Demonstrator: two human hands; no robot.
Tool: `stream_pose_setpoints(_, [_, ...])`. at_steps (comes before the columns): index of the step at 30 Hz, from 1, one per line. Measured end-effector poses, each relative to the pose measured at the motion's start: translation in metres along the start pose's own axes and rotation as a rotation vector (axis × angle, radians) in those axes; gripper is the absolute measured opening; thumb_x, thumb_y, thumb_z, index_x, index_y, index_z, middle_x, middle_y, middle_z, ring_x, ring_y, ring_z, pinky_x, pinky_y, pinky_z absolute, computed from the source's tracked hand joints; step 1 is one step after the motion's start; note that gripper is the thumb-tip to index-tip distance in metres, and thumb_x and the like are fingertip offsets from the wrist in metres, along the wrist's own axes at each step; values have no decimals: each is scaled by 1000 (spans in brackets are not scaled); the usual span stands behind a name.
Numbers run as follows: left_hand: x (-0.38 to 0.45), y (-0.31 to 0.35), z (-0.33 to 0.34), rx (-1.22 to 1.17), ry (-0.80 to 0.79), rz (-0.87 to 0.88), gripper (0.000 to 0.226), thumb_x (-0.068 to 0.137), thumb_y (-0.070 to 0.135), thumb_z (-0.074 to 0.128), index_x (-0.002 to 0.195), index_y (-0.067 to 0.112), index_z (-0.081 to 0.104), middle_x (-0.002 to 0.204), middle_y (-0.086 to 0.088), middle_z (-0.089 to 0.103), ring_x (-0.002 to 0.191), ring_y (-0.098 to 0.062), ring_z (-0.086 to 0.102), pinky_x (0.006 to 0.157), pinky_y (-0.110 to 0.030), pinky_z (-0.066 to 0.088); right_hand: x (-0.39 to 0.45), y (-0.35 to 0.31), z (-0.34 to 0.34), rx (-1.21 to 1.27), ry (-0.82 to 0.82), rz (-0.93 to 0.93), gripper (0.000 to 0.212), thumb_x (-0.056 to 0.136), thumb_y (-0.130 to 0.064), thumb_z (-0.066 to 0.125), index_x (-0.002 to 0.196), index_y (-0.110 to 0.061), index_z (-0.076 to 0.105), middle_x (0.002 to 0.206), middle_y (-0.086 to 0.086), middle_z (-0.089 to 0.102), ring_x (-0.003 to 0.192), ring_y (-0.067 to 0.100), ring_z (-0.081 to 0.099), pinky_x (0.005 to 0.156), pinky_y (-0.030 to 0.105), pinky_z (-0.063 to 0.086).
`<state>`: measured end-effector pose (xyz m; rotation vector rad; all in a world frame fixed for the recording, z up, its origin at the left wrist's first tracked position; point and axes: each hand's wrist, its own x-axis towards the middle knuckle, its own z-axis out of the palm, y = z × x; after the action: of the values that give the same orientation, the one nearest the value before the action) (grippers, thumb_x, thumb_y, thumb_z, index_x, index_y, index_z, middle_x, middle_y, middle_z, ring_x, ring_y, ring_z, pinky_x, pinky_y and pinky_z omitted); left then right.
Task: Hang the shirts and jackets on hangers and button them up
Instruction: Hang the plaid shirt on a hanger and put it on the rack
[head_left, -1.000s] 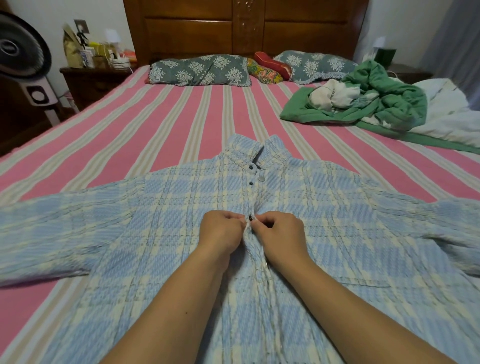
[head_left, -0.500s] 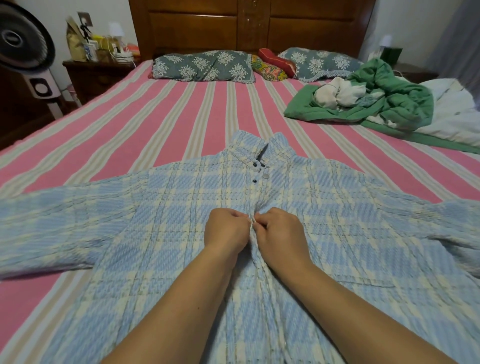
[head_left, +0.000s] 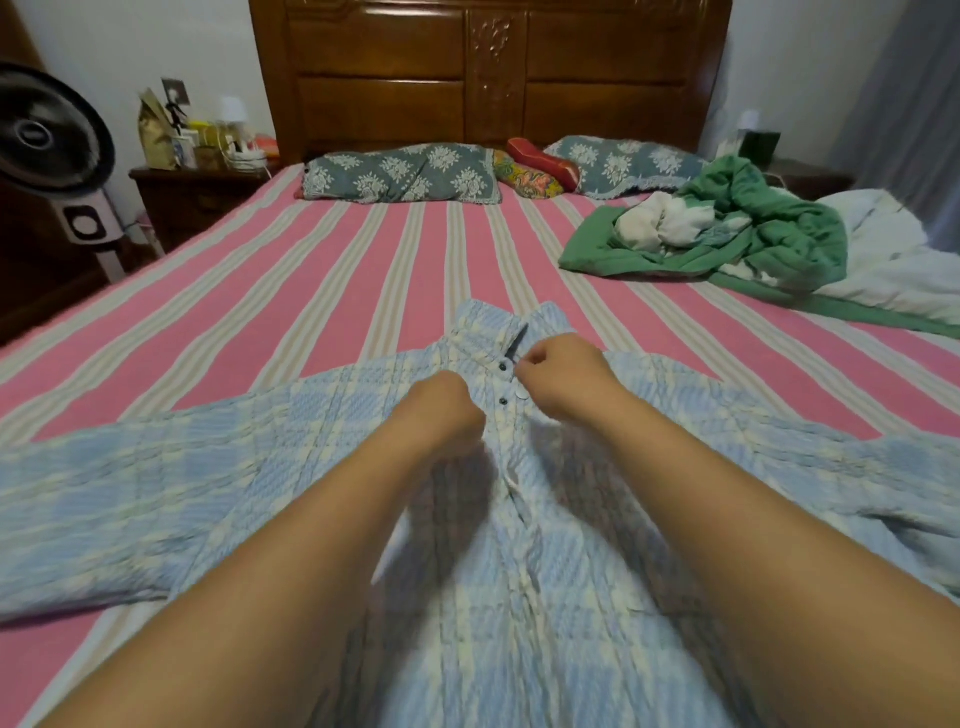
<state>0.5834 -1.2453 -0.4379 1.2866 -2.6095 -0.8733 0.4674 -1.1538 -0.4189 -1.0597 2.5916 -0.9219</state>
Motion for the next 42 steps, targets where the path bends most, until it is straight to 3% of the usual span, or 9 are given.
stream_pose_setpoints(3, [39, 3, 2, -118, 213, 37, 21, 83, -2, 50, 67, 11, 52, 63, -9, 49, 60, -26, 44, 55, -30, 36, 33, 5, 27, 18, 7, 51, 16, 91, -27, 58, 82, -14, 54, 77, 9, 57, 68, 28, 56, 56, 37, 47])
stream_pose_setpoints(7, [66, -13, 52, -189, 346, 22, 17, 97, 18, 52, 89, 13, 66, 86, -5, 67, 73, -23, 55, 64, -32, 41, 35, 39, 63, -47, -21, 106, 57, 85, -41, 69, 126, -12, 43, 111, 9, 57, 93, 31, 60, 61, 32, 37])
stream_pose_setpoints(12, [72, -19, 68, -113, 358, 133, 30, 99, 44, 50, 93, 15, 55, 91, -3, 59, 72, -23, 53, 55, -34, 33, 49, 59, 40, 302, -57, 240, 19, 86, -11, 67, 73, -11, 54, 61, 8, 49, 55, 24, 49, 50, 25, 38])
stream_pose_setpoints(17, [67, -7, 66, 256, 118, 54, 75, 88, 70, 52, 130, 7, 52, 147, -16, 38, 120, -39, 51, 87, -49, 50, 49, 73, 23, 863, -143, 459, 7, 97, -5, 61, 99, 0, 65, 84, 13, 72, 71, 22, 70, 57, 34, 59])
stream_pose_setpoints(22, [68, -12, 66, 145, 245, 65, 37, 101, 46, 53, 79, 17, 43, 103, -12, 61, 90, -34, 61, 56, -32, 36, 48, 76, 21, 1024, -146, 513, 11, 102, -12, 55, 100, -4, 63, 63, 7, 71, 68, 22, 71, 58, 39, 62])
stream_pose_setpoints(27, [58, -14, 49, -13, 336, 99, 26, 100, 32, 59, 85, 14, 46, 77, -4, 51, 63, -23, 47, 49, -33, 26, 47, 60, 37, 555, 35, 410, 29, 102, -33, 53, 92, -7, 62, 79, 8, 61, 72, 27, 62, 69, 46, 59])
stream_pose_setpoints(30, [52, -8, 44, 20, 301, 94, 27, 100, 32, 62, 96, 12, 45, 79, -3, 48, 66, -20, 46, 50, -34, 28, 38, 49, 53, 228, 215, 201, 36, 105, -40, 42, 87, -11, 53, 76, 2, 53, 66, 18, 50, 53, 32, 31])
stream_pose_setpoints(34, [49, -6, 43, 97, 203, 32, 29, 92, 3, 57, 70, 12, 40, 70, -5, 47, 56, -22, 42, 49, -30, 30, 34, 46, 68, 108, 122, 106, 11, 92, -16, 65, 100, -12, 60, 89, 3, 63, 73, 17, 58, 54, 32, 42])
stream_pose_setpoints(42, [58, -10, 44, -317, 284, 85, 50, 92, 39, 69, 58, 15, 42, 51, -1, 39, 47, -22, 37, 49, -29, 27, 22, 28, 65, 674, 320, 127, 6, 89, -17, 74, 92, -21, 77, 85, -11, 71, 84, 13, 67, 78, 35, 55])
